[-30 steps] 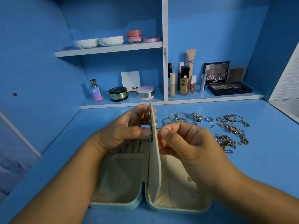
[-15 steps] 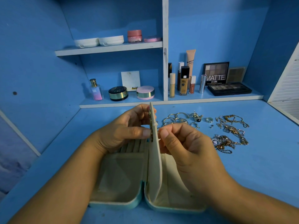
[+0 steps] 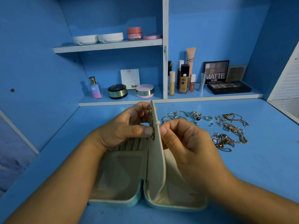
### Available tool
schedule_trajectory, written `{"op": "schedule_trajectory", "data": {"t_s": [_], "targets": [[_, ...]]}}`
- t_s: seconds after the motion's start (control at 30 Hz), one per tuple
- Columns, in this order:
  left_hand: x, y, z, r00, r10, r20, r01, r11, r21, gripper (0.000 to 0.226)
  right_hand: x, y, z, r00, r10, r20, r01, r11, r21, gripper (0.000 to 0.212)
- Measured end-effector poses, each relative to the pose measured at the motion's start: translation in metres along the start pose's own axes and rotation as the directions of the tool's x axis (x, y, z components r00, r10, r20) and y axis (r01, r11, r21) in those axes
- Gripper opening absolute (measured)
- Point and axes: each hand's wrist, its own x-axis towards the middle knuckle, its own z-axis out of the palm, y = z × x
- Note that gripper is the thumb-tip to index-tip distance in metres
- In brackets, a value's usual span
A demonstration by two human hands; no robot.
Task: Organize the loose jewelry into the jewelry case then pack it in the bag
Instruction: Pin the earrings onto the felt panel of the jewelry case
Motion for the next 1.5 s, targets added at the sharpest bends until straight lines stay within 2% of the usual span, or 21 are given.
{"op": "schedule_trajectory", "data": {"t_s": [0.3, 0.63, 0.87, 1.07, 1.3, 1.5], "targets": [[0.001, -0.001, 0.0, 1.0, 0.002, 0.014, -0.002, 1.0, 0.011, 0.075, -0.002, 0.004, -0.003, 0.996, -0.087, -0.021, 0.08, 0.969, -0.232, 0.016], [0.001, -0.001, 0.001, 1.0, -0.007, 0.013, 0.007, 1.0, -0.024, 0.074, 0.0, 0.003, -0.001, 0.998, -0.055, 0.016, 0.056, 0.994, -0.089, 0.02], [0.0, 0.0, 0.001, 1.0, -0.025, 0.004, 0.025, 0.997, -0.074, 0.075, -0.003, 0.002, -0.001, 0.998, -0.055, 0.017, 0.053, 0.993, 0.101, 0.019], [-0.001, 0.002, 0.001, 1.0, -0.024, 0.013, 0.026, 0.991, -0.128, 0.077, -0.002, 0.01, -0.003, 0.989, -0.148, 0.017, 0.149, 0.984, -0.1, 0.004], [0.0, 0.002, 0.003, 1.0, -0.009, 0.012, 0.01, 0.997, -0.072, 0.075, 0.003, 0.014, -0.007, 0.984, -0.164, 0.071, 0.176, 0.958, -0.228, 0.008], [-0.002, 0.004, 0.004, 1.0, -0.015, -0.002, 0.014, 0.998, -0.056, 0.078, 0.001, 0.016, -0.009, 0.976, -0.203, 0.083, 0.214, 0.966, -0.146, 0.004]]}}
